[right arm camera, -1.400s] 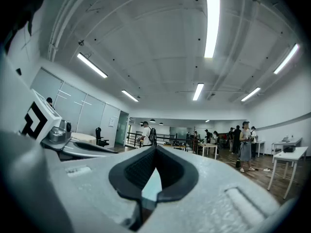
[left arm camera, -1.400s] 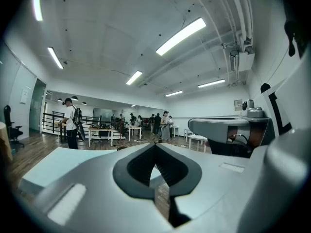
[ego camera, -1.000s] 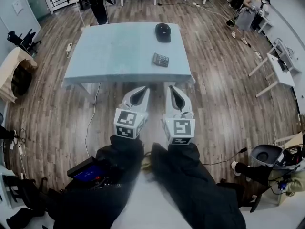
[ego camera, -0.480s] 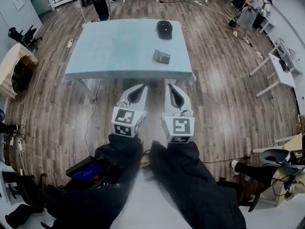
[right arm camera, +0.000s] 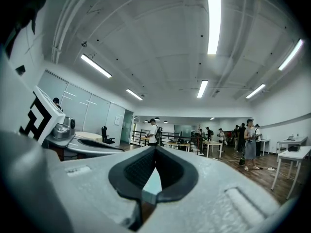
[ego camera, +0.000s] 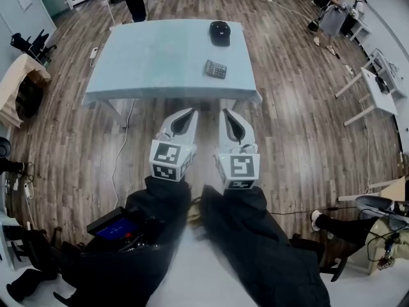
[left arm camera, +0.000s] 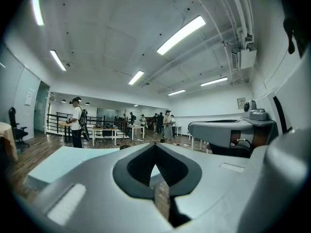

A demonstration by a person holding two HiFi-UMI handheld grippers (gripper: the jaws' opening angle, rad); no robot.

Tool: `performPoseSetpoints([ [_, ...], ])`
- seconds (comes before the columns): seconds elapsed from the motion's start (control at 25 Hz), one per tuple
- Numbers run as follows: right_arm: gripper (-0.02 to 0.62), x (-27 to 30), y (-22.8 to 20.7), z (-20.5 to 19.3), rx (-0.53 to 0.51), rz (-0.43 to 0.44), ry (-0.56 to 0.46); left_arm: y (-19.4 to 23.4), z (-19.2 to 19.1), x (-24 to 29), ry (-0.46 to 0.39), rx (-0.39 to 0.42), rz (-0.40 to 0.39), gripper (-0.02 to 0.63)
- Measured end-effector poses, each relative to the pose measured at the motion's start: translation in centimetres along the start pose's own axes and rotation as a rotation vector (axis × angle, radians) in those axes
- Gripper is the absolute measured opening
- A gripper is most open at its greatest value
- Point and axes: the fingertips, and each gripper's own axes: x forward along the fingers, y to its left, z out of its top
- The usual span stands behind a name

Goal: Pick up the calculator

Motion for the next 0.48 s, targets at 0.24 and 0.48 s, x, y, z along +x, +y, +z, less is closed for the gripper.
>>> performPoseSetpoints([
  [0.24,0.002,-1.6,0.0,-0.2,0.019,0.033,-0.025,-1.5,-1.8,-0.1,0.033,-0.006,0.010,0.000],
  [0.48,0.002,-2.8,-0.7,-1.2,0.020,0.043,-0.014,-3.1,-2.7,0.2,0.047,-0.025,0.009,0.000],
])
